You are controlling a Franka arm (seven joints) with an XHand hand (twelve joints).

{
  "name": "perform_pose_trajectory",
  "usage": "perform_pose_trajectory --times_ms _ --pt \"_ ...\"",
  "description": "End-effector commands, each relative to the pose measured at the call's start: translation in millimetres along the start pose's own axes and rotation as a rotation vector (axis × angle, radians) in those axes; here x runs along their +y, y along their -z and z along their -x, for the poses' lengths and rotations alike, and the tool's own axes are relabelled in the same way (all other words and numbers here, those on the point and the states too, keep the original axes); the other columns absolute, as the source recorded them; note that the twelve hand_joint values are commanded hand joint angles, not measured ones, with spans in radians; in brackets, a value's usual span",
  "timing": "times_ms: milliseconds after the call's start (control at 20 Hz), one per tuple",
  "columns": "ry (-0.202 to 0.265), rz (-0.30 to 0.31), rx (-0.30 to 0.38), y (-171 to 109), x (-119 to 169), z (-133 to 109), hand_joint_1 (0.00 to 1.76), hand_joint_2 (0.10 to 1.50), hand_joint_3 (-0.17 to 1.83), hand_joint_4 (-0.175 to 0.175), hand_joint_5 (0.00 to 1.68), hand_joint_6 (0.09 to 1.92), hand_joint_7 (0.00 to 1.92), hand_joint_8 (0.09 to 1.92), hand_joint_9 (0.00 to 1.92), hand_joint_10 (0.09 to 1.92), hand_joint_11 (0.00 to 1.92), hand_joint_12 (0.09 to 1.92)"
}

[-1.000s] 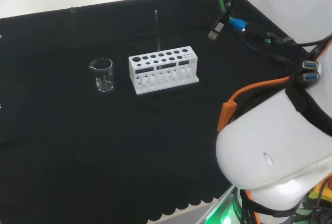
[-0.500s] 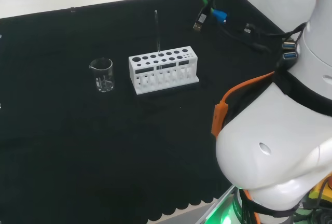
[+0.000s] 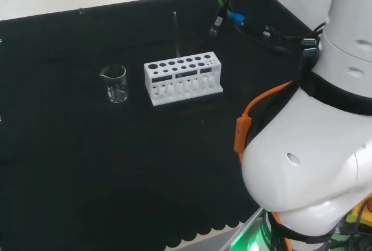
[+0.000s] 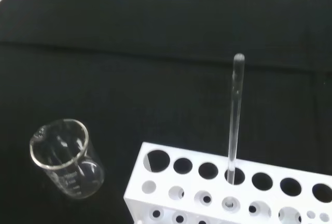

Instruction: Take the glass rod from the white test tube rack.

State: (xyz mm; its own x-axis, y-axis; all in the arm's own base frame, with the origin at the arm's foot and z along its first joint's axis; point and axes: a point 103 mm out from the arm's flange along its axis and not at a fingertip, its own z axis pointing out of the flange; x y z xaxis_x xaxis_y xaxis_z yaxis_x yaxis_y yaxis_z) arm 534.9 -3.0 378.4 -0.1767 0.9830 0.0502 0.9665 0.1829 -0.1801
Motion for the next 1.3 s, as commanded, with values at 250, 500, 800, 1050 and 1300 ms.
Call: perform_pose_trajectory --times_ms 250,500,800,1050,1300 --pt "0.046 -0.013 0.029 -19 19 16 0.36 0.91 0.33 -0.054 0.27 0.09 0.30 0.88 0.52 0.87 0.44 1.38" --pt "0.066 -0.022 0.034 -28 24 22 0.36 0.91 0.33 -0.056 0.28 0.09 0.31 0.89 0.53 0.87 0.44 1.38" --pt "0.054 -0.043 0.053 -44 36 32 0.36 0.92 0.34 -0.059 0.29 0.09 0.32 0.89 0.53 0.87 0.45 1.38" --pt "0.057 -0.058 0.041 -53 40 37 0.36 0.92 0.34 -0.060 0.29 0.09 0.32 0.89 0.53 0.87 0.45 1.38" --pt "0.067 -0.077 0.022 -67 39 40 0.36 0.92 0.34 -0.063 0.29 0.09 0.33 0.89 0.55 0.87 0.46 1.38"
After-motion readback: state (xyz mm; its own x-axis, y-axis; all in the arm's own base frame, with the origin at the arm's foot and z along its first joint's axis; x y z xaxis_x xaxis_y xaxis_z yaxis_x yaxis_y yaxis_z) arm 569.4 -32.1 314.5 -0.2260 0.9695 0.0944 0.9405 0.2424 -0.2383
